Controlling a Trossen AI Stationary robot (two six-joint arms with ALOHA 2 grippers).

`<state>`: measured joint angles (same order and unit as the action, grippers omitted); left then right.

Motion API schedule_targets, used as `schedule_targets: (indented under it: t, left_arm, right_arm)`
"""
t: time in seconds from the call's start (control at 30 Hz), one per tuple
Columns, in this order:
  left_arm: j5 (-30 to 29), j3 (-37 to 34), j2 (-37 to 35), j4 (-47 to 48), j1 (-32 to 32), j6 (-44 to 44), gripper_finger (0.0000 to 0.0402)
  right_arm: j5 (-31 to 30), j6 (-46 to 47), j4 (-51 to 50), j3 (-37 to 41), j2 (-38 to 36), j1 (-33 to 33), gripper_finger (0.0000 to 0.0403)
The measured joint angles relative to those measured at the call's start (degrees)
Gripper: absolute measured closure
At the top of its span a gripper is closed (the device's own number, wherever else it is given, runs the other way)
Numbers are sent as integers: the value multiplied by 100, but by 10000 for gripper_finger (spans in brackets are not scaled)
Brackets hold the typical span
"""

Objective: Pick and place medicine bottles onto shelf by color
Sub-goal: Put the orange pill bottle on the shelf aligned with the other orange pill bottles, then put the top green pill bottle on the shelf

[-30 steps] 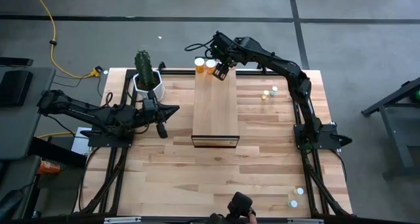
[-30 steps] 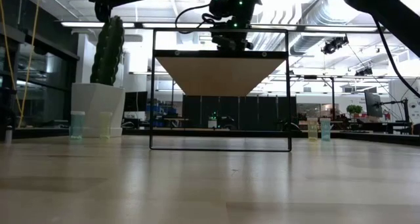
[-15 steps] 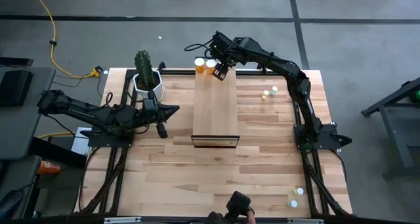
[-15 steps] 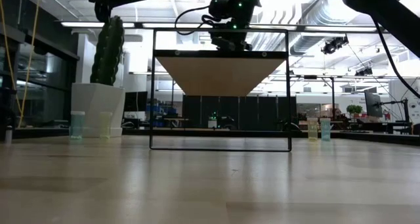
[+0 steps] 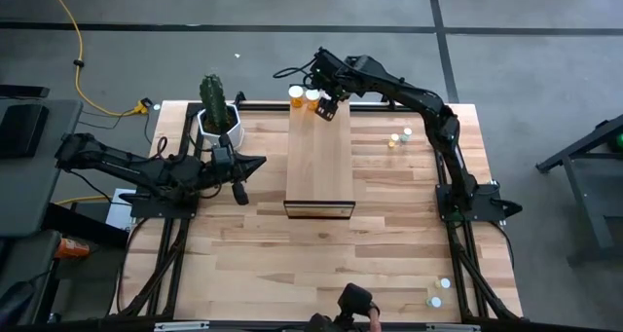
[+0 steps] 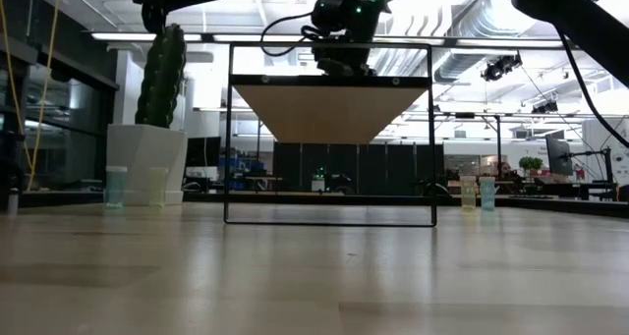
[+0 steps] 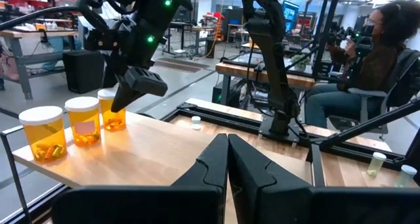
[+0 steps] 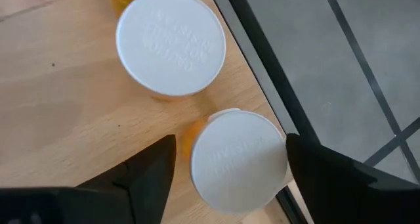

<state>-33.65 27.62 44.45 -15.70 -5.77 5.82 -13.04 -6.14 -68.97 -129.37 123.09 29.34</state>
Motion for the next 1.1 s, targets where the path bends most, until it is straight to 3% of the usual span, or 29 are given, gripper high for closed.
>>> schedule_targets:
  t: [0.3,0.5,0.8,0.93,1.1]
  left_arm:
    - [0,0,0,-1,0,-134,401]
    - [0,0,0,20,-1,-149,401]
    - [-2,-4,-33,194,-20,-149,401]
    - [0,-4,-69,308,-168,-149,401]
    - [-13,-4,-230,349,-398,-149,401]
  right_arm:
    - [-25,-270,-162,-567,-38,0,119]
    - [-23,-355,-399,-443,-576,2,119]
    - [691,13,-1263,-298,-1371,-172,119]
    - [540,148,-1038,873,-2151,-485,119]
    - [351,510,524,3854,-3935,-824,119]
